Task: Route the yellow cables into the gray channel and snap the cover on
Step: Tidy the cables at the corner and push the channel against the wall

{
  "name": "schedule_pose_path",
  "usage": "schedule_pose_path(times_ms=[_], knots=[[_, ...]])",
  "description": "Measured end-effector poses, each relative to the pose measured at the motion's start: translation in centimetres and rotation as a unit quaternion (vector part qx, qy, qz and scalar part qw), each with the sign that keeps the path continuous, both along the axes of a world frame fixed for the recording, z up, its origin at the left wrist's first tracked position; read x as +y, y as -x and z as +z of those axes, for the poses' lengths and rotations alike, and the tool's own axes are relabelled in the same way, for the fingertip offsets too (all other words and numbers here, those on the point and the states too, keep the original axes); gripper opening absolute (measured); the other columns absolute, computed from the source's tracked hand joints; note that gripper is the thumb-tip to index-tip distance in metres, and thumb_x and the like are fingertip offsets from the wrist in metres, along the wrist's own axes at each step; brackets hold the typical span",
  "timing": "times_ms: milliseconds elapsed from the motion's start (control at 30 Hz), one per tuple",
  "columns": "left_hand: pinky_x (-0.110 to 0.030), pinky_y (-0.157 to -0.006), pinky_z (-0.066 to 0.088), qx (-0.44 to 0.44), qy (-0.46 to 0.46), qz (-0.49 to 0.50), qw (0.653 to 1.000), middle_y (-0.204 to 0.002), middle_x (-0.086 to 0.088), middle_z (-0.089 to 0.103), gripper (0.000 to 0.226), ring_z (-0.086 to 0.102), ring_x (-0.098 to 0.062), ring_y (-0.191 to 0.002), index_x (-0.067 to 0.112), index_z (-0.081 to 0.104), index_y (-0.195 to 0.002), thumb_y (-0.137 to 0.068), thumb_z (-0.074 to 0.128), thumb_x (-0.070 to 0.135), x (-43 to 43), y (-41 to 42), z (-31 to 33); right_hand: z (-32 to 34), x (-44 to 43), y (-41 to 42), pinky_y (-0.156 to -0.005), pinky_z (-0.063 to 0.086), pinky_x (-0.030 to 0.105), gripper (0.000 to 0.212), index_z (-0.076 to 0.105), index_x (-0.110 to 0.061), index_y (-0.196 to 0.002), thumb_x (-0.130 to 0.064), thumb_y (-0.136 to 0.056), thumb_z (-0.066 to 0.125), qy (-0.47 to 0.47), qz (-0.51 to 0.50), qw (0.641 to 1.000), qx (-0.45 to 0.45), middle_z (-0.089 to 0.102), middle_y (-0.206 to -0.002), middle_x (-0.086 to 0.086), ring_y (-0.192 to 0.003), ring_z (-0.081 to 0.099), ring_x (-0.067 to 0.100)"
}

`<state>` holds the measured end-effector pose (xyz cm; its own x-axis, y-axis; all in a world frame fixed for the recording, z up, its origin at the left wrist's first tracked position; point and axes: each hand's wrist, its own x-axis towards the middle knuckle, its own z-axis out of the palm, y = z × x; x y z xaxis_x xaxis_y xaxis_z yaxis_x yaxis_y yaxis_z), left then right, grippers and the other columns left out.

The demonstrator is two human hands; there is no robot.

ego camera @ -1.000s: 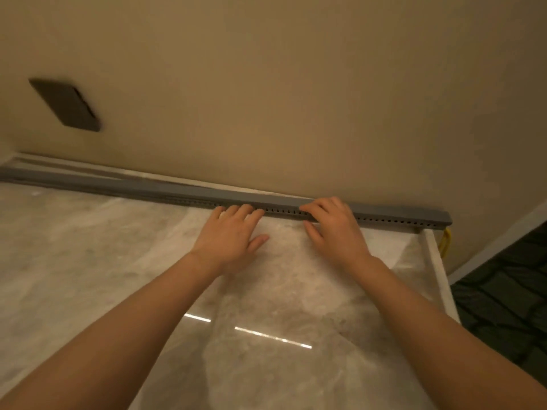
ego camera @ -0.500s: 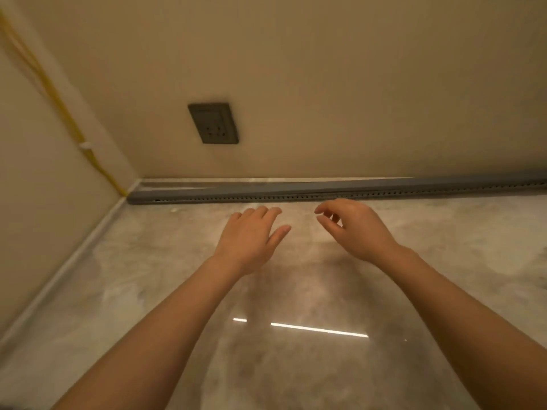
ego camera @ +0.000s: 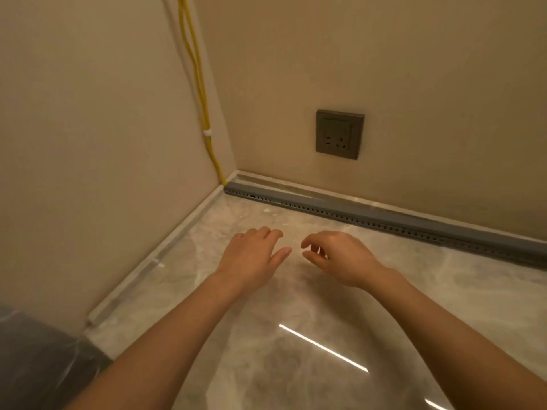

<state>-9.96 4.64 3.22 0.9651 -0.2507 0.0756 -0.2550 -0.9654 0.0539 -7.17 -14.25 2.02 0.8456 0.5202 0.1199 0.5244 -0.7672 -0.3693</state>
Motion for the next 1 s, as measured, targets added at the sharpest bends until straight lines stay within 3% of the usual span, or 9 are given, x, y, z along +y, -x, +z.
schedule_pose_path(times_ms=[400, 600, 700, 800, 933, 1000], knots=[[-0.039, -0.095, 0.040, 0.015, 0.022, 0.052, 0.998, -0.132, -0.002, 0.049, 0.046, 0.045, -0.022, -0.119, 0.022, 0.041, -0.133, -0.094, 0.037, 0.048, 11.0, -8.4, -1.2, -0.4, 10.4, -8.9, -0.076, 0.049, 0.032, 0.026, 0.063, -0.023, -0.110, -0.037, -0.094, 0.048, 0.035, 0.056, 0.998, 0.019, 0.065, -0.103, -0.002, -0.090, 0.058, 0.015], [-0.034, -0.103, 0.036, -0.035, 0.221, 0.041, 0.974, -0.132, -0.007, 0.048, 0.043, 0.045, -0.023, -0.121, 0.012, 0.048, -0.130, -0.090, 0.055, 0.027, 14.7, -14.7, -2.6, -1.9, 16.2, -13.4, -0.085, 0.043, 0.033, 0.026, 0.066, -0.023, -0.107, -0.034, -0.092, 0.048, 0.033, -0.013, 0.999, 0.012, 0.068, -0.106, -0.001, -0.101, 0.054, 0.020], [-0.022, -0.101, 0.035, -0.071, 0.363, 0.061, 0.927, -0.126, -0.008, 0.052, 0.035, 0.049, -0.020, -0.117, 0.008, 0.056, -0.121, -0.087, 0.058, 0.012, 15.0, -15.8, -3.4, -2.6, 19.0, -14.8, -0.092, 0.031, 0.033, 0.028, 0.062, -0.024, -0.115, -0.031, -0.089, 0.052, -0.001, -0.087, 0.995, -0.043, 0.062, -0.115, -0.002, -0.113, 0.045, 0.021], [-0.006, -0.097, 0.031, -0.091, 0.465, 0.096, 0.875, -0.130, -0.006, 0.050, 0.036, 0.048, -0.014, -0.118, 0.009, 0.055, -0.124, -0.088, 0.058, 0.010, 14.1, -15.4, -4.3, -2.8, 21.4, -15.7, -0.096, 0.034, 0.034, 0.036, 0.059, -0.021, -0.120, -0.024, -0.084, 0.061, -0.092, -0.154, 0.982, -0.055, 0.060, -0.118, 0.000, -0.115, 0.044, 0.022], [-0.027, -0.105, 0.038, -0.011, 0.650, 0.202, 0.732, -0.140, 0.003, 0.045, 0.042, 0.042, -0.007, -0.127, 0.021, 0.043, -0.136, -0.094, 0.049, 0.018, 12.6, -14.7, -4.8, -1.9, 23.6, -17.6, -0.096, 0.036, 0.026, 0.043, 0.051, -0.021, -0.129, -0.024, -0.088, 0.061, -0.248, -0.205, 0.947, 0.001, 0.060, -0.122, -0.001, -0.116, 0.048, 0.014], [-0.027, -0.103, 0.036, 0.029, 0.690, 0.241, 0.682, -0.143, 0.008, 0.042, 0.043, 0.039, -0.005, -0.128, 0.027, 0.039, -0.139, -0.096, 0.044, 0.026, 12.3, -14.5, -4.6, -0.8, 24.5, -18.5, -0.089, 0.043, 0.021, 0.044, 0.046, -0.023, -0.133, -0.027, -0.090, 0.058, -0.347, -0.196, 0.915, 0.066, 0.060, -0.117, -0.004, -0.110, 0.053, 0.009]])
